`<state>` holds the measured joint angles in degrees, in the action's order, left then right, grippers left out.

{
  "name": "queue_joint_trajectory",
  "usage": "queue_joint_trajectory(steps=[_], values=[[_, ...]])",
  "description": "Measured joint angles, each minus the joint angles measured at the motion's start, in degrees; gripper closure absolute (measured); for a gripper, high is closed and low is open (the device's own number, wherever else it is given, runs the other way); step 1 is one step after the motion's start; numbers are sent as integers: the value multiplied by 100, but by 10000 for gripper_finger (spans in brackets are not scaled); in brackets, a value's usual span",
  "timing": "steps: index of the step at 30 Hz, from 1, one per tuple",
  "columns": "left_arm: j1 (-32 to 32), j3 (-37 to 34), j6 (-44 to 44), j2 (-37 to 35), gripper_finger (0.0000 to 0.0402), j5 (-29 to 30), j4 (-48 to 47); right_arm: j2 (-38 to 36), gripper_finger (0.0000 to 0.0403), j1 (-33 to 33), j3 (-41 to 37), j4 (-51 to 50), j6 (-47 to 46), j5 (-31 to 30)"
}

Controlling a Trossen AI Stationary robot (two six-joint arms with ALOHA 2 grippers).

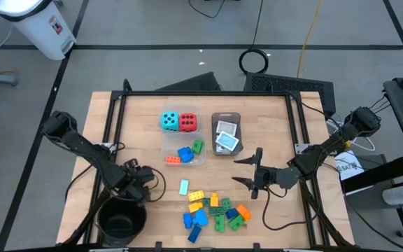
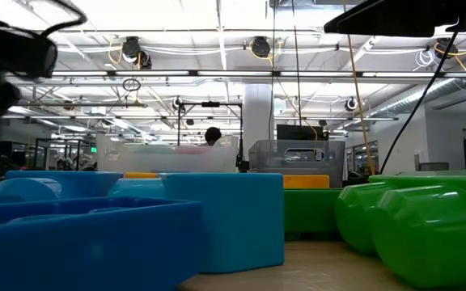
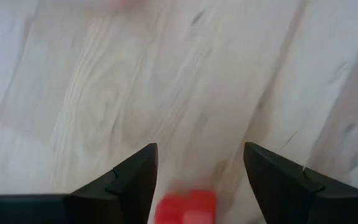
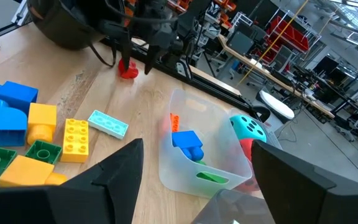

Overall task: Pick & Place Toys
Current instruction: Adjust the black bucket on the table

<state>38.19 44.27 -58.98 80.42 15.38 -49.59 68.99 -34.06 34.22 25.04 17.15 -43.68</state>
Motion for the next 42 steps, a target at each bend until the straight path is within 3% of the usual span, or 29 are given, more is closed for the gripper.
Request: queue_joint_trajectory(steps=[4, 13, 22, 27, 35, 42], values=[[-114, 9, 368, -13, 160, 101, 422, 0, 140, -1, 0, -1, 0, 0], [-292, 316, 499, -72, 160, -657, 619, 0, 140, 0, 0, 0, 2, 0], [-496, 1043, 1124, -72, 161, -177, 514, 0, 140, 0, 0, 2, 2, 0], [-847, 1538, 1174, -76, 161, -199, 84, 0, 140, 0, -2, 44, 2, 1], [-1018, 1152, 780, -74, 161, -1144, -102, 0, 140, -2, -2, 22, 1, 21], [-774, 452, -209, -74, 161, -1666, -139, 0, 140, -2, -2, 0, -10, 22]])
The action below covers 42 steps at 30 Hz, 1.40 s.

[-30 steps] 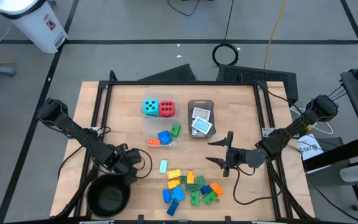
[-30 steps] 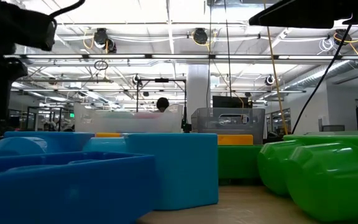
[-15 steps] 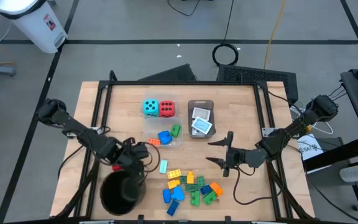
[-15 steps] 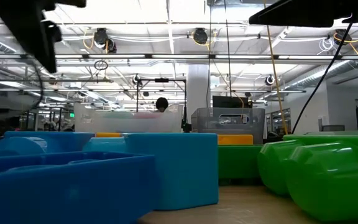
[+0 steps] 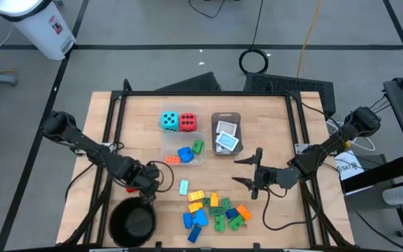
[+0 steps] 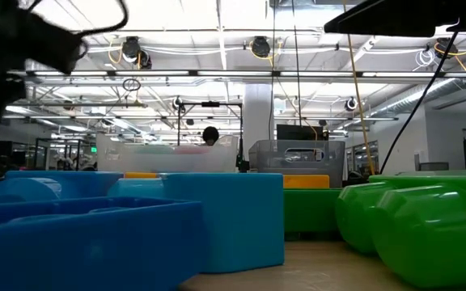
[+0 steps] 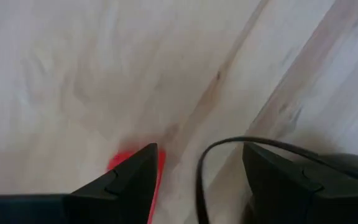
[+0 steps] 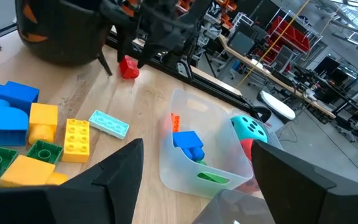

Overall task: Pick & Place Toys
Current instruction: Adjust the black bucket on the table

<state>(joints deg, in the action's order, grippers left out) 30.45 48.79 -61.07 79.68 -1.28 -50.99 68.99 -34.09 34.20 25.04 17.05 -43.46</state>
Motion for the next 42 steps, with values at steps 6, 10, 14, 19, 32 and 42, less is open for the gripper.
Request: queue_joint_trajectory(steps=[6, 10, 14, 19, 32, 42], values=[[207, -73, -248, 0, 160, 240, 32, 210, 140, 154, -2, 1092, -636, 1076], [292, -71, -252, -2, 160, 390, 35, 1170, 153, 362, 295, 2229, -762, 2374], [296, -71, -248, -1, 160, 433, 115, 2446, 198, 479, 1389, 2135, -739, 2988], [296, -71, -250, 0, 160, 481, 158, 3856, 278, 613, 3155, 1915, -538, 4108], [304, -74, -272, 0, 160, 939, 73, 6536, 398, 1311, 6604, 1437, -293, 5279], [451, -88, -248, 4, 160, 1182, -123, 7049, 402, 1253, 7475, 72, 232, 5252]])
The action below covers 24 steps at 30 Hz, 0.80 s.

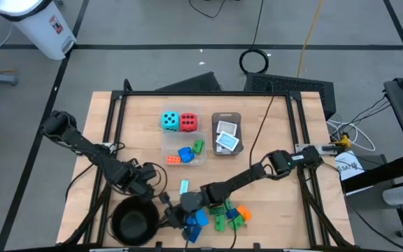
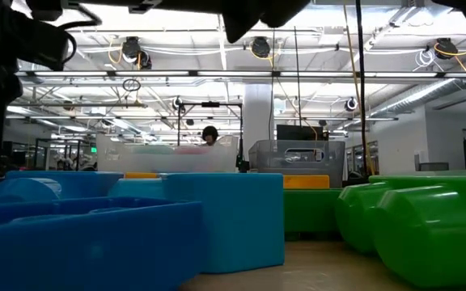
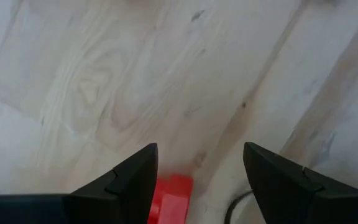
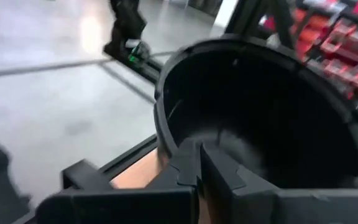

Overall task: Pick & Place Toys
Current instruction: Adjust the black bucket on the table

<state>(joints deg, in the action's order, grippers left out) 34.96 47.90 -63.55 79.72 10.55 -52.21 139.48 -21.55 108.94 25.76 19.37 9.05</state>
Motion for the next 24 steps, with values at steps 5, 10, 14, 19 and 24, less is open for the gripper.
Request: queue_joint_trajectory(steps=[5, 10, 14, 19, 24], values=[[-32, 184, 237, -176, 160, 111, 41, 15, 402, 5, 2, -279, -187, -22], [-30, 357, 434, -294, 160, 150, 45, -123, 402, -94, 2, -405, 180, -240], [-1, 471, 579, -457, 160, 176, 70, -161, 403, -157, 2, -409, 359, -300], [19, 487, 639, -483, 160, 161, 64, -146, 403, -148, -2, -454, 388, -308], [42, 487, 542, -483, 160, 164, 91, -171, 403, -159, -6, -222, 550, -333]])
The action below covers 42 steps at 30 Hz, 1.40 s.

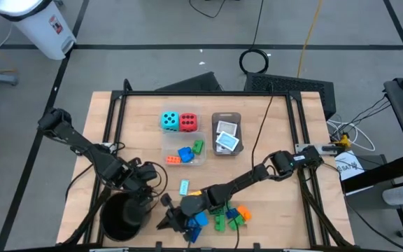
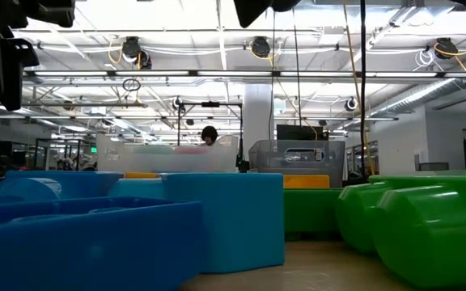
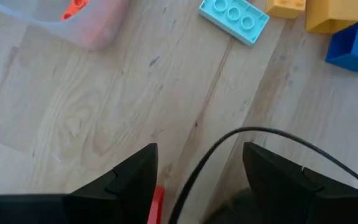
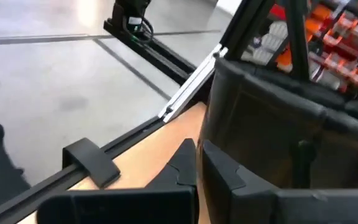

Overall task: Pick & Place Toys
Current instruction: Adjust the black bucket on the table

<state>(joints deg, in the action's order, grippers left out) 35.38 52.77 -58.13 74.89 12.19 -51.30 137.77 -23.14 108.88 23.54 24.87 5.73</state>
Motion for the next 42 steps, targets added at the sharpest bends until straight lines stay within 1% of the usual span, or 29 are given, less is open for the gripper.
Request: queue_joint_trajectory(steps=[2, 5, 8, 11, 13, 15, 17, 18, 20, 21, 25, 30, 33, 35, 36, 39, 42], values=[[-2, 0, 2, 0, 160, -2, 29, -140, 403, -46, -13, 174, 27, -121], [-17, 0, 16, 2, 160, 86, 157, -209, 403, -60, 20, 904, -2, -347], [-106, -3, 26, 10, 160, 204, 354, -182, 403, -46, 55, 965, 46, -428], [-131, -86, -62, 11, 160, 231, 305, -152, 403, -14, 48, 775, 139, -576], [-150, -153, -162, 11, 160, 76, 291, -167, 403, 9, 51, 485, 138, -592], [-190, -193, -173, 11, 160, -146, 364, -174, 403, 59, 55, 51, -223, -571], [-208, -197, 15, 15, 161, -274, 709, -174, 403, 171, 54, -425, -764, -368], [-208, -190, 140, 15, 161, -296, 762, -174, 403, 239, 34, -547, -776, -229], [-203, -192, 175, 31, 161, -285, 652, -174, 403, 316, -10, -668, -829, -174], [-208, -200, 196, 37, 161, -377, 654, -174, 403, 337, -23, -705, -903, -217], [-229, -192, 268, 10, 160, -488, 877, -172, 403, 342, -42, -710, -965, -124], [-144, -195, 326, -239, 160, -575, 1285, -172, 403, 277, -42, -731, -924, -112], [-85, -195, 478, -398, 160, -508, 1627, -172, 403, 249, -42, -821, -922, -114], [34, -184, 545, -483, 160, -229, 1824, -172, 403, 227, -42, -933, -923, -110], [95, -184, 438, -500, 160, -100, 1775, -172, 403, 212, -42, -990, -929, -108], [145, -190, -142, -473, 160, -30, 1399, -265, 403, 165, -46, -1310, -891, -111], [144, -191, -552, -333, 160, 67, 1065, -343, 403, 161, -42, -1228, -872, -118]])
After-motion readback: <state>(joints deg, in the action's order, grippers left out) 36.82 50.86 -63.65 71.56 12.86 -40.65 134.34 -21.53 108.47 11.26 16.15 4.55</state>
